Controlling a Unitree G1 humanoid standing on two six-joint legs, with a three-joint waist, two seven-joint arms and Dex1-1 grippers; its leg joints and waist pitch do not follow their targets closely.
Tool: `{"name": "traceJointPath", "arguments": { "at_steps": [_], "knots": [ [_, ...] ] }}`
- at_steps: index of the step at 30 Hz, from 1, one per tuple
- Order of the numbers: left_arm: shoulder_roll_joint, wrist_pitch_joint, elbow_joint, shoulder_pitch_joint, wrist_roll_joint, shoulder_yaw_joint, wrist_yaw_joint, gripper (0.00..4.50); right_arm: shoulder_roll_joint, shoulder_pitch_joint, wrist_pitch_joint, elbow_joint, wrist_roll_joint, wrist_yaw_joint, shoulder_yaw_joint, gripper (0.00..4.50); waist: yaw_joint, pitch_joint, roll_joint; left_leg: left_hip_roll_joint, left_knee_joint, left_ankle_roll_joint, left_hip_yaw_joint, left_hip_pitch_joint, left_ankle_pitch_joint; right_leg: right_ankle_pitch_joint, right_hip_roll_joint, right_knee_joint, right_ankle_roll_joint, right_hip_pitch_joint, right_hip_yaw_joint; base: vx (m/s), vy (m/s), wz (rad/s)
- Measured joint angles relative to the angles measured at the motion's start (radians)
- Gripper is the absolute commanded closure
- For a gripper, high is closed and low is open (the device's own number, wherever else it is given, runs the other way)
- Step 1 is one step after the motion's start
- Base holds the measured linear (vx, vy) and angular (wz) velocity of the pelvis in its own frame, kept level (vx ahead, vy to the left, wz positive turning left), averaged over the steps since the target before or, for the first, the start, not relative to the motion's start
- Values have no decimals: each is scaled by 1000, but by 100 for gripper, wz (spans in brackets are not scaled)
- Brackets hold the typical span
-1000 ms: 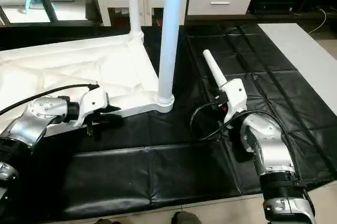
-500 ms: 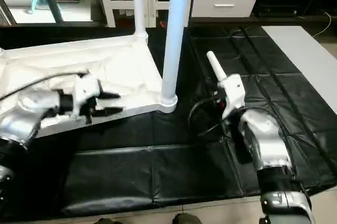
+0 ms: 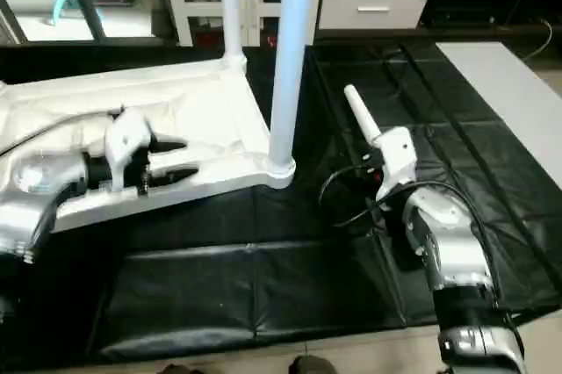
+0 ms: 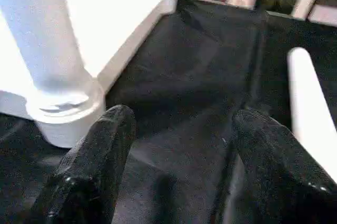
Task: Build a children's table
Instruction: Rotate leg to tighten
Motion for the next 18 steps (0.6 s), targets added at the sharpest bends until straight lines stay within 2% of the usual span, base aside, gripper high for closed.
{"name": "traceJointPath", "arguments": {
  "at_steps": [2, 3, 6, 8, 9, 11, 13, 18],
  "knots": [
    [-24, 45, -62, 0, -14, 16, 51, 171, 2, -2, 18, -22, -8, -47, -6, 128, 2, 0, 6, 0, 0, 0, 0, 0, 0, 0, 0, 0, 0, 1, 1, 0, 0, 0],
    [-41, 74, -95, 2, -17, 32, 90, 171, 3, -6, 47, -43, -15, -75, -13, 128, 2, 0, 11, -1, 0, 0, 0, 1, 0, 0, 0, -1, 0, 1, 1, 0, 0, 0],
    [-107, 157, -194, 11, -24, 67, 203, 171, 0, -36, 164, -70, -21, -129, -23, 128, -3, 0, 14, -1, 0, 0, 0, 1, 0, 0, 0, -1, 1, 1, 1, 0, 0, 0],
    [-139, 203, -268, 34, -28, 73, 253, 171, -3, -53, 236, -91, 8, -122, -38, 128, -6, 0, 15, -1, 0, 0, -1, 0, 0, -1, 0, -1, 1, 1, 0, 0, 0, 0],
    [-160, 228, -323, 58, -35, 72, 276, 164, -14, -61, 277, -102, 32, -118, -50, 100, -7, 0, 16, -1, 0, 0, -1, 0, 0, -1, 0, -1, 1, 1, 0, 0, 0, 0],
    [-166, 249, -378, 87, -43, 59, 282, 164, -38, -73, 312, -116, 41, -117, -58, 100, -8, 0, 16, 0, 0, 0, -1, 0, 0, -1, 0, -1, 1, 1, -1, 0, 0, 0],
    [-162, 262, -417, 125, -41, 43, 280, 164, -67, -79, 352, -137, 38, -106, -56, 64, -9, -1, 18, 0, 0, 0, -2, 0, 0, -1, 1, -1, 2, 1, -2, 0, 0, 0],
    [-134, 290, -448, 184, -38, -7, 256, 164, -120, -108, 437, -151, -3, -100, -29, 32, -8, -1, 19, 0, -1, 0, -3, -2, 0, -2, 1, -1, 4, -1, -2, 0, 0, 0]
  ]
}}
